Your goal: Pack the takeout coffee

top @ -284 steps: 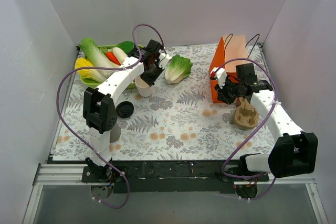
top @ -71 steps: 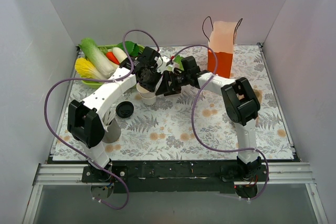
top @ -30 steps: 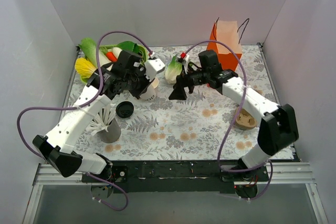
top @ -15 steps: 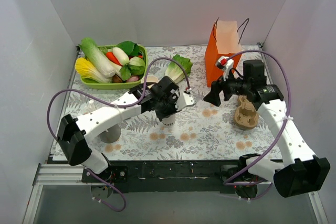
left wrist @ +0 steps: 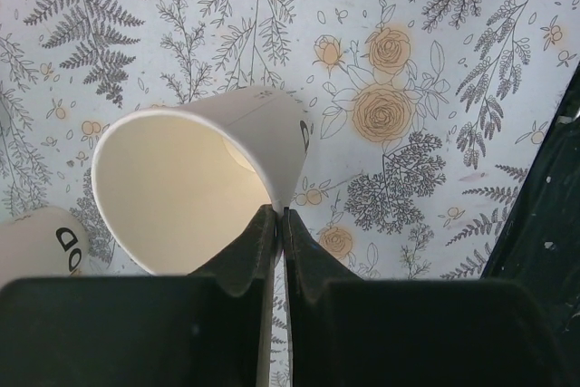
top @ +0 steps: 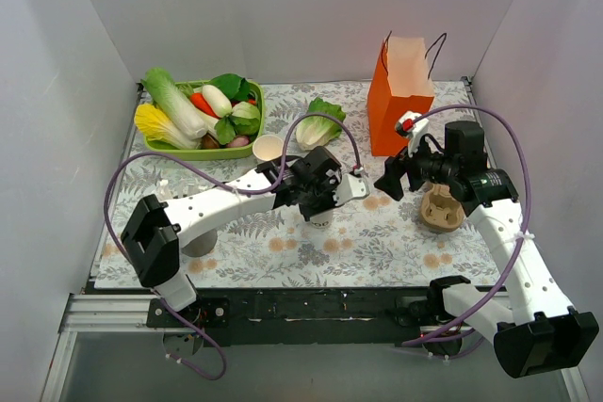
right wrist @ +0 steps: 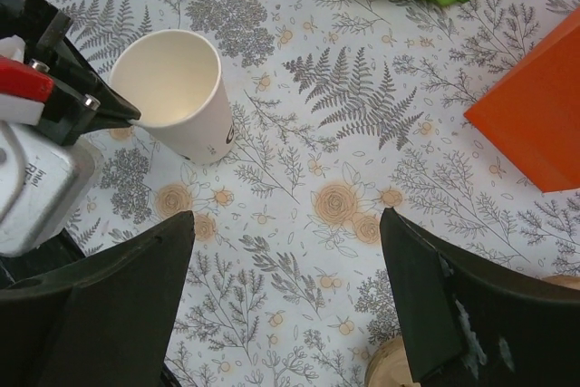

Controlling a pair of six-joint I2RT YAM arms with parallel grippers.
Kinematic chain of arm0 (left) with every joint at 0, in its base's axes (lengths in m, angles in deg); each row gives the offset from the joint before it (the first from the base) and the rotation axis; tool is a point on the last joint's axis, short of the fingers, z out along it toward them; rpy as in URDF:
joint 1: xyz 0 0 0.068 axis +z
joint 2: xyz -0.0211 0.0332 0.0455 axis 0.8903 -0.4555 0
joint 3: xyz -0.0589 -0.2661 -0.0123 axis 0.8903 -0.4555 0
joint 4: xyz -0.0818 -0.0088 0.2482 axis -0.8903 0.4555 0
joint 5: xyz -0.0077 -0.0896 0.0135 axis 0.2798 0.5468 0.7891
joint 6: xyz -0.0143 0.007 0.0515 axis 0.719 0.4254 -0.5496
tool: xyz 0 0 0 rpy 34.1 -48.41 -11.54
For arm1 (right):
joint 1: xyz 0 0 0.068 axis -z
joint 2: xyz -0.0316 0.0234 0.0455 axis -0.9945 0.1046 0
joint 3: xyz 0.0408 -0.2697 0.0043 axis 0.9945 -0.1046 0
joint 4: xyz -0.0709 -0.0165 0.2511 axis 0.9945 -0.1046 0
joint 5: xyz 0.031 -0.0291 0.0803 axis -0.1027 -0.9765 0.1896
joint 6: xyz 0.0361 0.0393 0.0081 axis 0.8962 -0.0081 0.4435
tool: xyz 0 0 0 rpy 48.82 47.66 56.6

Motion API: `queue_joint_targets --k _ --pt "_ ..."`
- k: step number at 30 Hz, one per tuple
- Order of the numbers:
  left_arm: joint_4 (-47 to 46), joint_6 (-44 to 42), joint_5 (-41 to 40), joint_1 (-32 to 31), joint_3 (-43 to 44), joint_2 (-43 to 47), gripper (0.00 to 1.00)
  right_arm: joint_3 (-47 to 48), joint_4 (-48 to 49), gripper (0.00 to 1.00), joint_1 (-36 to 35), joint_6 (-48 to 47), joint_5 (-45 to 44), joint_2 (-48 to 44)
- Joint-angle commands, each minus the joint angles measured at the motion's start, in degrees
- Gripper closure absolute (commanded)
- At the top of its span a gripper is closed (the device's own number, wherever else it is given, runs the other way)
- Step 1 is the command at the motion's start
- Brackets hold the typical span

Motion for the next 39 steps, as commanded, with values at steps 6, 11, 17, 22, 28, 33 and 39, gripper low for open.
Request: queue_joint_targets --k 6,11,17,22,28,33,39 --pt "-0.2 -0.2 3.5 -0.7 1.8 -0.8 1.0 -1.3 2.0 0.09 0.5 -1.7 -0.1 -0.8" --pt "1.7 -1.2 3.5 -0.3 3.3 -0.3 0.69 0.1 1.8 0.09 0.5 -3.1 0.1 0.1" --pt "-0.2 -2.1 4.4 1.2 7.8 4.3 0.56 3.3 0.3 0.09 0.5 -4.9 0.8 1.7" --pt "5.4 4.9 5.4 9.9 16.6 1.1 0.54 4.3 1.8 0.09 0.5 -3.4 1.4 3.3" --pt "13.0 8.6 4.3 19.5 20.2 -3.6 0.92 6.5 4.2 0.09 0.5 -1.6 1.5 4.9" --pt "12.0 8.0 -0.1 21.6 13.2 -3.0 1.0 8.4 4.2 0.1 0.5 -1.8 -0.9 6.5" --pt "0.4 6.6 -6.8 21.6 1.5 -0.6 1.0 11.6 2.8 0.1 0.5 -2.8 -1.9 9.4"
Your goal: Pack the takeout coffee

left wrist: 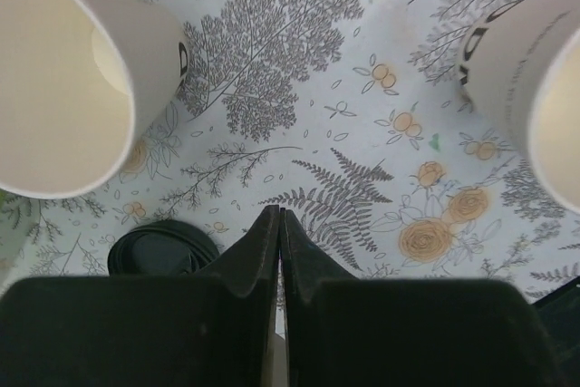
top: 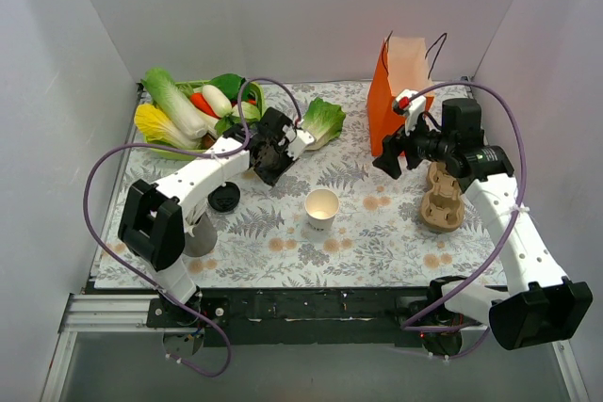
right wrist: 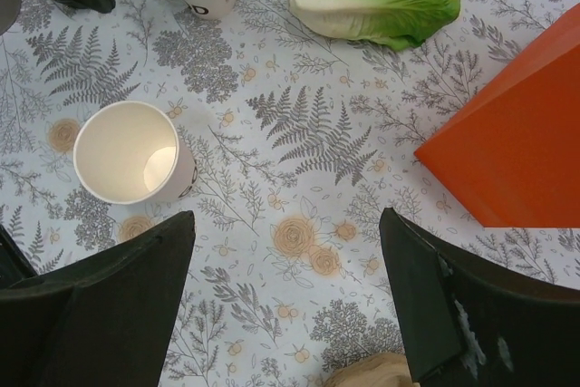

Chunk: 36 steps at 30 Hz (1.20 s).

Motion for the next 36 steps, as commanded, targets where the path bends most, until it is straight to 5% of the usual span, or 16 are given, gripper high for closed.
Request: queue_joint_targets --k 1,14,26,33,36 --pt "-8.5 -0.4 -7.1 -0.2 -6.6 3.1 1.0 4.3 0.8 0.1 0.2 -1.3 -0.3 1.9" --pt "-20.4 -5.1 -14.8 -0.3 -13.7 -2.1 1.0 1.6 6.3 0.1 0.2 -8.2 2.9 0.4" --pt "-28.2 -7.1 -17.6 -0.3 -10.9 -7.9 1.0 -3.1 10.8 0.09 0.2 -5.4 0.3 -3.8" --pt "-27.6 -5.2 -17.6 -0.3 -9.4 -9.4 1.0 -4.0 11.0 0.09 0.3 -4.1 -0.5 -5.1" --pt "-20.8 -4.2 -10.9 -0.3 -8.5 -5.3 0.98 -4.2 10.3 0.09 0.2 -4.2 -0.5 -5.6"
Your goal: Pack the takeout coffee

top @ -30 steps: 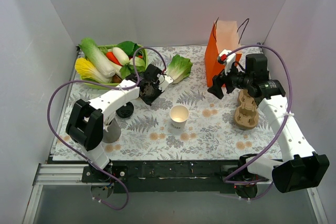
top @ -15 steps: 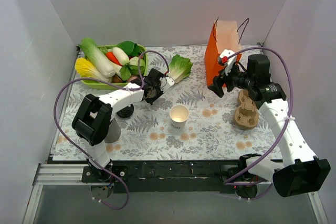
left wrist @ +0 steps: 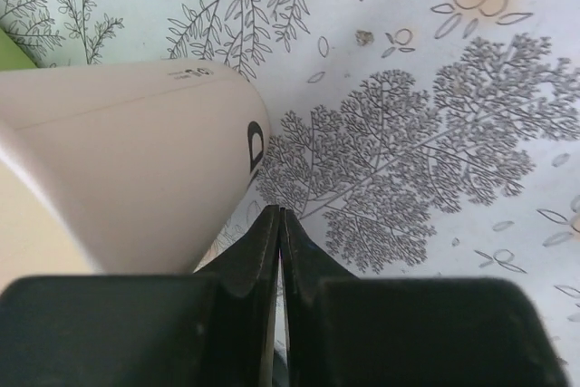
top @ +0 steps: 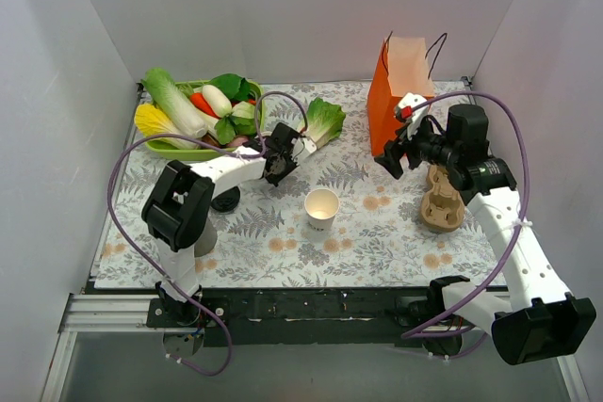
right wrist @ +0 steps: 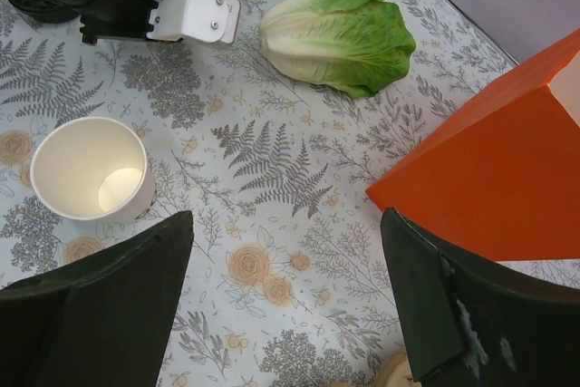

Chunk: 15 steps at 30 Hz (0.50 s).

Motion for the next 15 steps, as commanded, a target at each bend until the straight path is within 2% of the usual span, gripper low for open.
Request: queue_joint_targets --k 1,3,4,7,8,12,15 --pt "7.1 1.7 7.9 -0.2 2.9 7.2 0.84 -0.6 1.4 0.09 0.1 0.5 -0.2 -2.5" --pt "14.7 2.0 16.0 0.0 2.2 11.8 0.64 -1.1 0.7 0.09 0.1 -0.2 -0.1 -2.7" --pt "17.1 2.7 17.4 0.0 1.9 13.1 0.49 -1.3 0.5 0.09 0.1 -0.3 0.2 -2.8" --pt "24.5 6.0 18.5 0.4 -0.4 18.3 0.41 -2.3 -0.1 0.09 0.1 -0.3 0.7 -3.1" --pt "26.6 7.0 18.1 1.1 -1.2 19.5 0.32 -2.7 -0.1 0.09 0.2 0.1 1.0 -3.2" --pt "29.5 10.7 15.2 3.9 -4.3 23.3 0.32 -4.3 0.3 0.09 0.1 3.5 2.6 -3.6" --pt "31.6 11.3 14.7 6.9 -4.0 22.3 0.36 -5.7 0.7 0.09 0.1 6.2 4.8 -3.6"
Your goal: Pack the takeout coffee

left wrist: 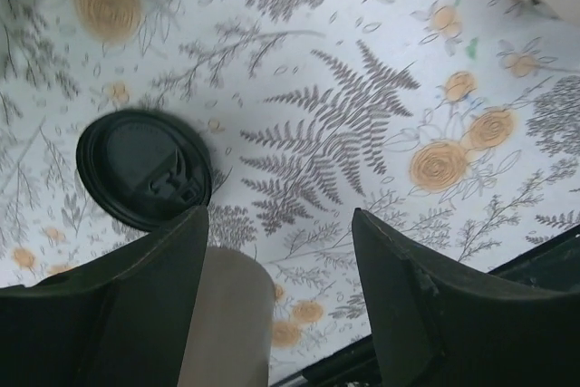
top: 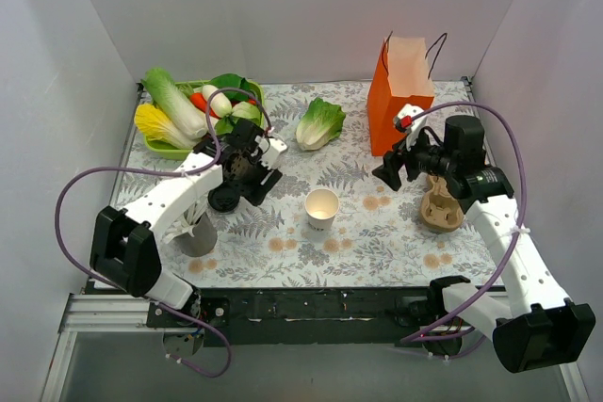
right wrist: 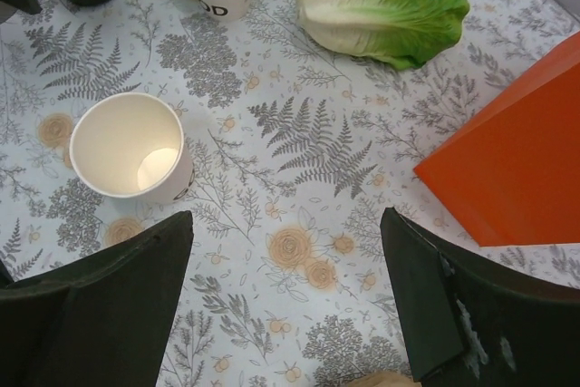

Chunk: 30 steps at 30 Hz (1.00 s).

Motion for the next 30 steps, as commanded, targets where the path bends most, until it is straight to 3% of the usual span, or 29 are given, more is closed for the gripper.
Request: queue_joint_targets --k 1,9,16,30 --pt "6.3 3.5 -0.2 5.4 -0.4 -1.9 0.37 -1.8 1.5 0.09 0.1 4.8 4.1 -0.8" --pt "8.5 2.6 -0.4 9.8 3.0 -7.2 0.46 -2.5 0.1 0.09 0.1 7.2 7.4 -1.2" --pt "7.8 1.9 -1.0 10.8 3.0 -10.0 0.6 -3.6 0.1 0.09 0.1 8.0 7.2 -2.5" --pt "4.6 1.5 -4.1 11.2 4.4 -14.5 0.66 -4.1 -0.7 0.09 0.1 8.6 6.0 -4.4"
